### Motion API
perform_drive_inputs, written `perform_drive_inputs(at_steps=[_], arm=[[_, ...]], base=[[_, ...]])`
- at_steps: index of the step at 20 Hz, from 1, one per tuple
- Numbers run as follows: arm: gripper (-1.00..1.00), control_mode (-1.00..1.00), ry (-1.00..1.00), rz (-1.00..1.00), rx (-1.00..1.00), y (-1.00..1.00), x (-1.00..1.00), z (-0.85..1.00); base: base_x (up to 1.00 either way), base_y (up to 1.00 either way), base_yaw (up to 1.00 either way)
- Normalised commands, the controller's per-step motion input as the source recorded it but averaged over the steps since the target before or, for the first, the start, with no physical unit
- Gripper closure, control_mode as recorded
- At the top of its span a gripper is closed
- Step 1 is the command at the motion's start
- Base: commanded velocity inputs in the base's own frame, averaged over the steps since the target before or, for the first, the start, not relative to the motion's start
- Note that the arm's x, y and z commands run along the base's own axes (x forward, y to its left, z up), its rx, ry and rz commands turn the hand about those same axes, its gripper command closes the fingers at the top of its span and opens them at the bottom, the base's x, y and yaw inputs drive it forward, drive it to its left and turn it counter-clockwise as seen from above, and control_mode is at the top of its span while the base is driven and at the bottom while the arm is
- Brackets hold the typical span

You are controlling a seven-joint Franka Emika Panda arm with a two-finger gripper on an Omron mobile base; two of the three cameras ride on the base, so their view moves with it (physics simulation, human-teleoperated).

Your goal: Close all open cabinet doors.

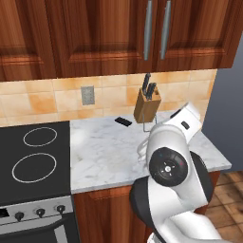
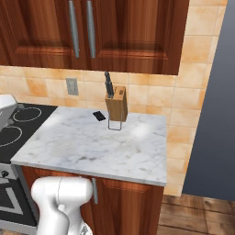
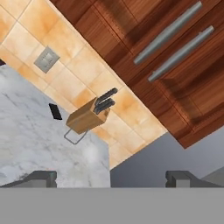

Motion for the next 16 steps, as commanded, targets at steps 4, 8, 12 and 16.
perform_drive_inputs(at_steps=[4,8,12,16], arm=[[-1.00,1.00,0.00,0.00,0.00,0.00,-0.01,-0.03],[-1.00,1.00,0.00,0.00,0.00,0.00,0.00,0.00],[-1.00,1.00,0.00,0.00,0.00,0.00,0.00,0.00],[-1.00,1.00,0.00,0.00,0.00,0.00,0.00,0.00]], base=[[-0.09,0.03,0.00],[-0.81,0.57,0.00],[-0.86,0.94,0.00],[-0.63,1.00,0.00]])
